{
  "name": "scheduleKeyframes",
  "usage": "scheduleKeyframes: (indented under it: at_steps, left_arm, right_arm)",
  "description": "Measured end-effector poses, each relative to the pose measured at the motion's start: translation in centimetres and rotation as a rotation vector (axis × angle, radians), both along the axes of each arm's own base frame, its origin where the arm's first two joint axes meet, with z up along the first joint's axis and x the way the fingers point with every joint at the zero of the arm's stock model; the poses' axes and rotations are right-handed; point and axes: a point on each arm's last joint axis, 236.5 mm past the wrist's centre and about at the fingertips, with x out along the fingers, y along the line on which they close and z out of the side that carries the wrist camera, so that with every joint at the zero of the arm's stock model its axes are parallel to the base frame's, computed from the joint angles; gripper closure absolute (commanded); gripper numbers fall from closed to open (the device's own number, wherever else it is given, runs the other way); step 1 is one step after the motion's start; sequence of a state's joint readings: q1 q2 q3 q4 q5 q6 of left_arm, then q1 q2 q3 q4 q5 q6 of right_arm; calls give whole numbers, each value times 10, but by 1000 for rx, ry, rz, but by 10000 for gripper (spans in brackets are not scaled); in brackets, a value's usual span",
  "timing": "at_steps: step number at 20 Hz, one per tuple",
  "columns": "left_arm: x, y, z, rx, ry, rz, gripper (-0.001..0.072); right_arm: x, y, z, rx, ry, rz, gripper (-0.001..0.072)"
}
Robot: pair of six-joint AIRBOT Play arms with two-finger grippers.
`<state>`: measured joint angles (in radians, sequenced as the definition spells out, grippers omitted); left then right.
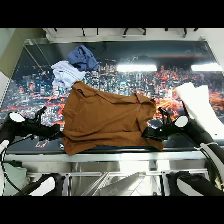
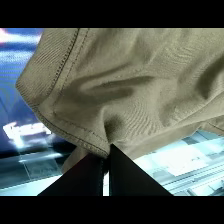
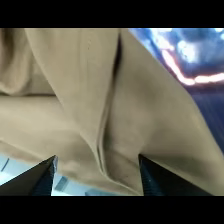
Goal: Fold the shirts.
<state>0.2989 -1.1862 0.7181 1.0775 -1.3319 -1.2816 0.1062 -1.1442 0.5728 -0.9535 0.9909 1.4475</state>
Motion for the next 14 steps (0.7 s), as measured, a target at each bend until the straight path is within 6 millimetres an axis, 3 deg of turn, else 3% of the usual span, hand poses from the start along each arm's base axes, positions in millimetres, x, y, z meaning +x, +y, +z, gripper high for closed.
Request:
scheduleKeyframes:
  at_steps: [2,6,8,11,14]
  left_arm:
    - [0,0,0,0,1,0,694]
    - [-1,0,0,-2,3,-1,694]
    - [0,1,3,2,-7,4,694]
    - [5,15,15,21,-62,54,694]
    - [9,35,35,57,-135,146,694]
  right_arm:
    - [3,2,-4,-6,-6,-4,669]
    - [4,3,-6,-9,-8,1,677]
    - [4,-2,4,-12,-22,16,676]
    - [2,-19,35,-19,-73,18,677]
    - [-5,-53,77,-63,-159,-15,677]
